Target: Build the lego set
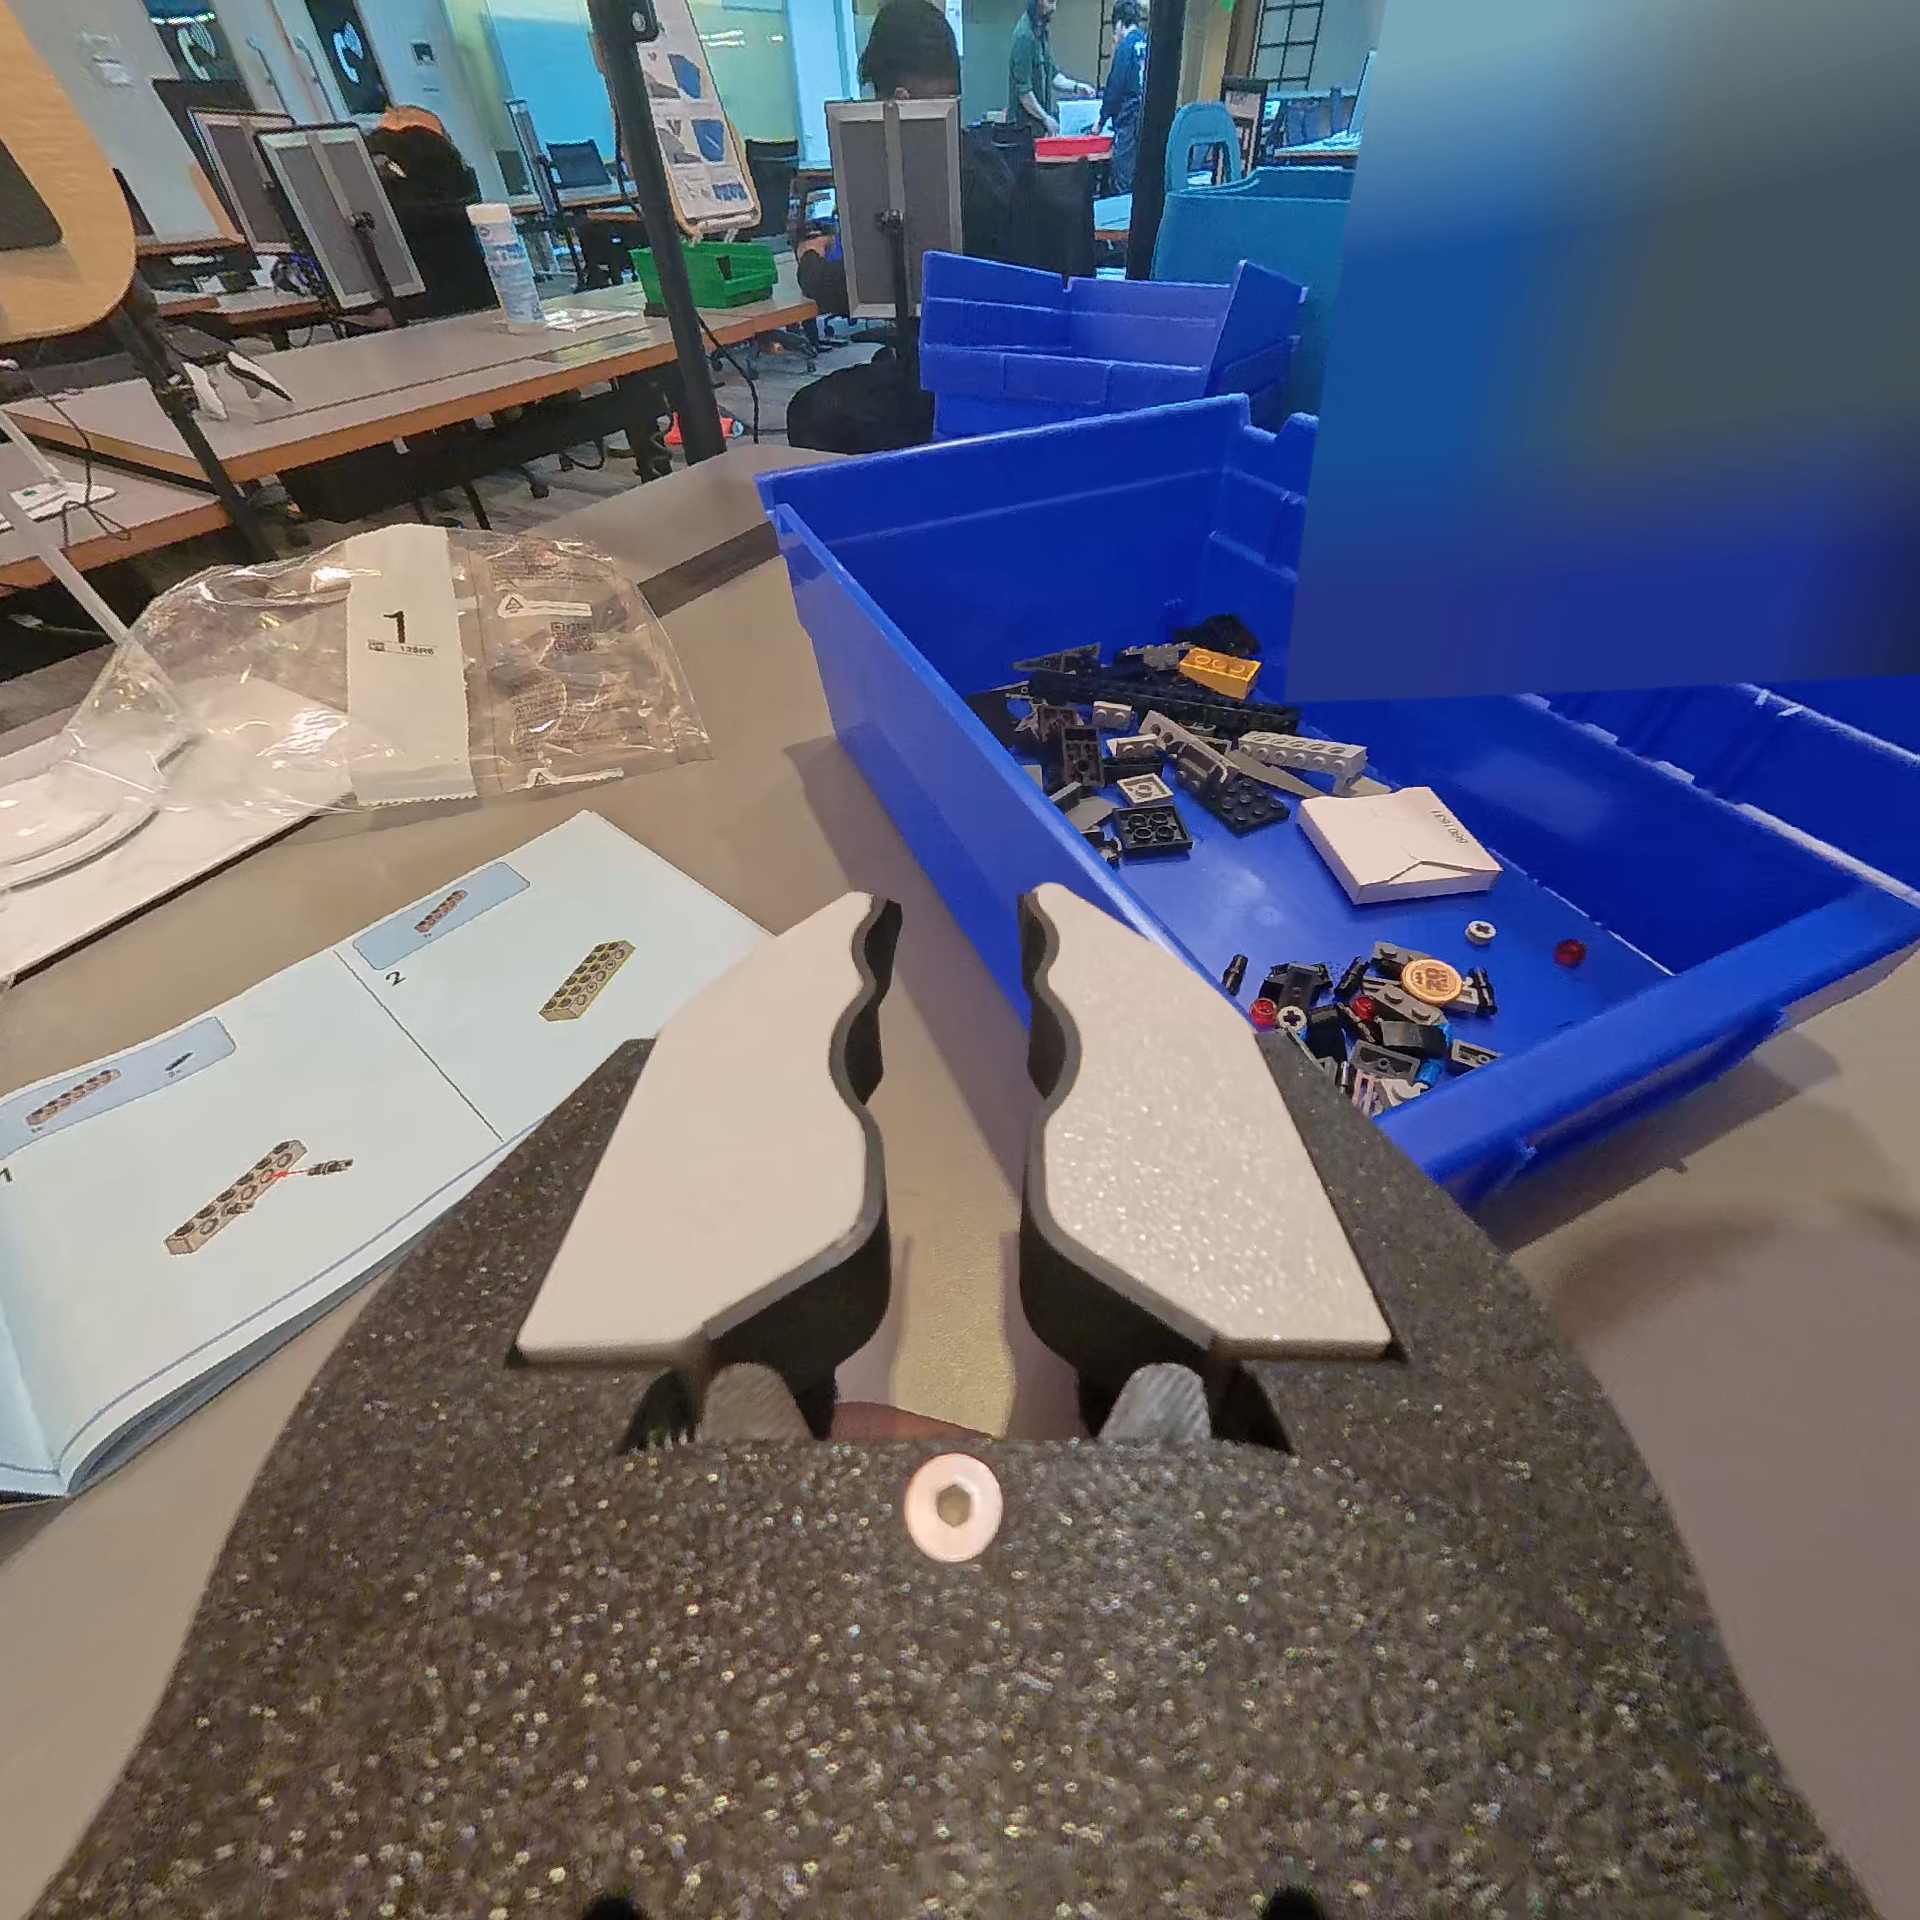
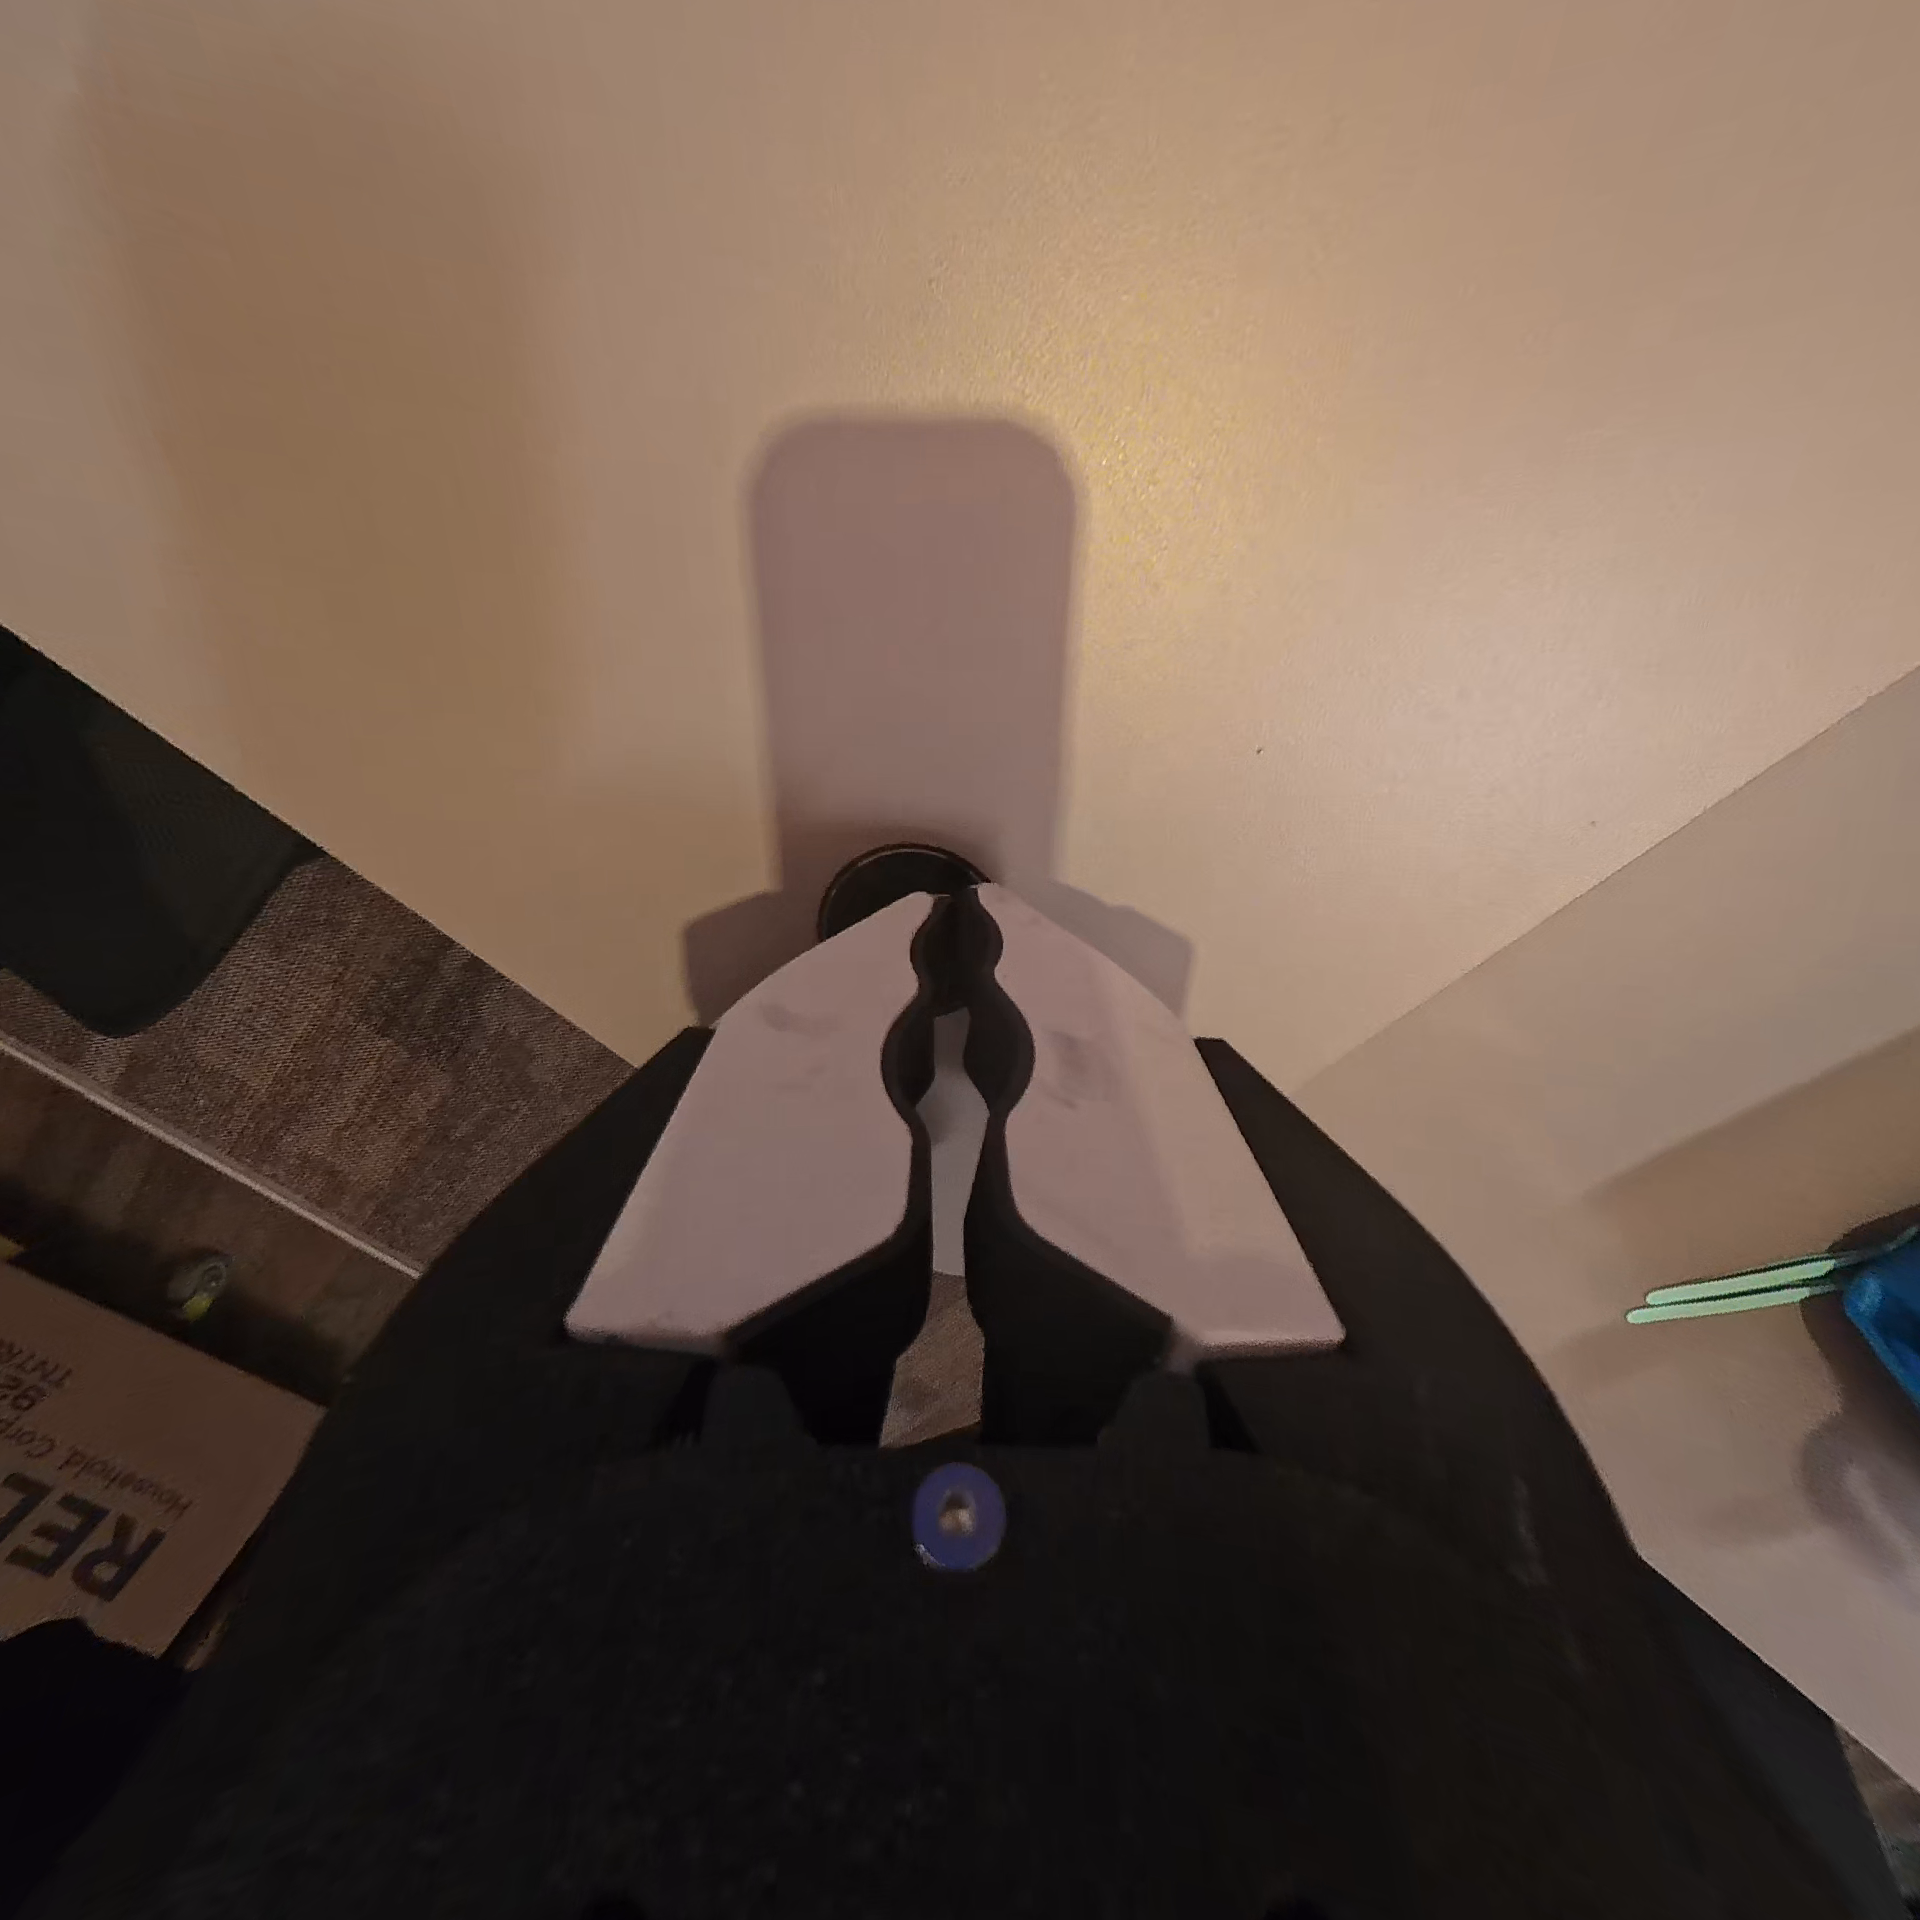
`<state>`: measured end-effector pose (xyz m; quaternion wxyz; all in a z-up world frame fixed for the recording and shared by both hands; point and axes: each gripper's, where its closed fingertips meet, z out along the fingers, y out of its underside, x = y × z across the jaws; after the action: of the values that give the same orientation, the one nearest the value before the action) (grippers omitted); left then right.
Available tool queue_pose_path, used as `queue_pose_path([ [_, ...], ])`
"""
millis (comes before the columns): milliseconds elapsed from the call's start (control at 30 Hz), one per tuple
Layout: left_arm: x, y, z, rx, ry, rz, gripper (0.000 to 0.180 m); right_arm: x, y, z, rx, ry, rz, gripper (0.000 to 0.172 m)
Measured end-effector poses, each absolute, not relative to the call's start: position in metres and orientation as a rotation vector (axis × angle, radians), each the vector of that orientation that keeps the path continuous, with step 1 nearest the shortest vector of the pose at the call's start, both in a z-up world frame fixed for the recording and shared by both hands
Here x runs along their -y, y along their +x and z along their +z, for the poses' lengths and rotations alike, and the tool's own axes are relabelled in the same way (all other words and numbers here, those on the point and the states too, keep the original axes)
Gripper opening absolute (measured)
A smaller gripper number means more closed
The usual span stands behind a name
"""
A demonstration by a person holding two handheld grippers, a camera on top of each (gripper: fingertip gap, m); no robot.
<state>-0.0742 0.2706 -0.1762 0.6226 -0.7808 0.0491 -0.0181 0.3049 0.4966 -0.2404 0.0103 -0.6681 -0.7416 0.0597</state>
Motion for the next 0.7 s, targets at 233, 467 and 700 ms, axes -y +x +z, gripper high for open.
queue_pose_path([
  [233,-0.2721,-0.0753,-0.1765,-0.112,-1.794,-0.044,0.024,-0.4964,0.3053,-0.2407,2.289,-2.12,0.201,0.0],
  [467,-0.2715,-0.0729,-0.1765,-0.113,-1.79,-0.037,0.024,-0.4954,0.3064,-0.2405,2.273,-2.122,0.143,0.0],
  [700,-0.272,-0.0771,-0.1772,-0.11,-1.786,-0.042,0.024,-0.4907,0.3105,-0.2404,2.307,-2.116,0.161,0.0],
])
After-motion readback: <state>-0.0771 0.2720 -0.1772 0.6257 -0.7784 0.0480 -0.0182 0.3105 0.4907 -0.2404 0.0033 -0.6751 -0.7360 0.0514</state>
